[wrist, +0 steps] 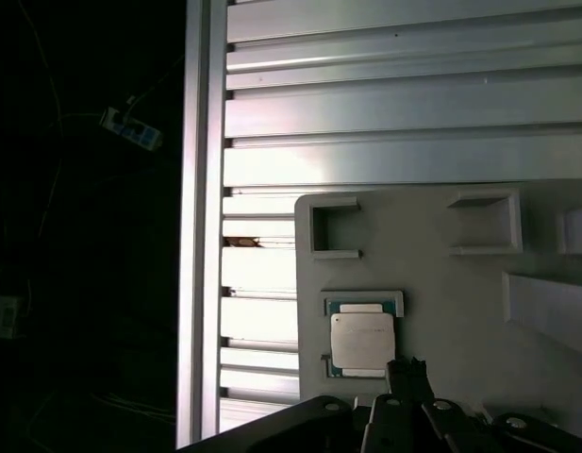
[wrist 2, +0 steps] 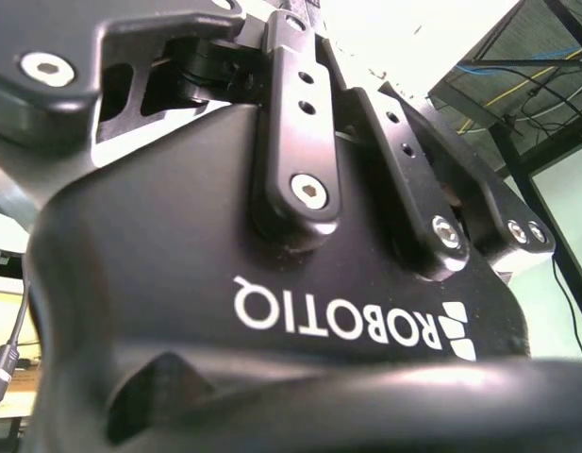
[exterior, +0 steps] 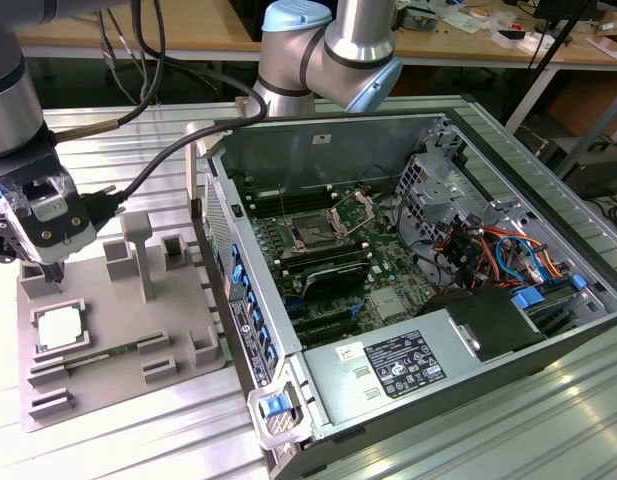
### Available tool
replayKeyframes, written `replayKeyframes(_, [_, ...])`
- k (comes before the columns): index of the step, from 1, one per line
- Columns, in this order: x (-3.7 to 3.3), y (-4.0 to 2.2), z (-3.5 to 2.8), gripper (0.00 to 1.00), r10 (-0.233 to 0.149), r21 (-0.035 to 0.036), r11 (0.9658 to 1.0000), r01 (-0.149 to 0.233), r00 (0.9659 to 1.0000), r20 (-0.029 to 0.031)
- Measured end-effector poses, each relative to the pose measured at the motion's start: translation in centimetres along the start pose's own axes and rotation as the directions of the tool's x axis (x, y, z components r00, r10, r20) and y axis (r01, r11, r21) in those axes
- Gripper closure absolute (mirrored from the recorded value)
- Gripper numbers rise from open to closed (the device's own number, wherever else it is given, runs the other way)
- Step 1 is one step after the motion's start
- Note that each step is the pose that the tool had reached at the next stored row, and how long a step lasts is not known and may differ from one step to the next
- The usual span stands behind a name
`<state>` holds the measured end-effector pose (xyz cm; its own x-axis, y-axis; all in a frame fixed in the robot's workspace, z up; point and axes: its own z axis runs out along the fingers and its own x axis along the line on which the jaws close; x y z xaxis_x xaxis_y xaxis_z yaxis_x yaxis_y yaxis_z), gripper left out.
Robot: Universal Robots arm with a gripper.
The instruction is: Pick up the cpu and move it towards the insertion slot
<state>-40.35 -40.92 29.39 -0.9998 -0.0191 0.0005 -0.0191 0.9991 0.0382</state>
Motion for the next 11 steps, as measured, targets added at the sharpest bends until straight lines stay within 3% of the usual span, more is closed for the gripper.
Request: replayKeyframes(11, [0.00, -0.02, 0.35, 0.89, 0.000, 0.0000, 1.0000, 0.000, 1.0000, 0.0000])
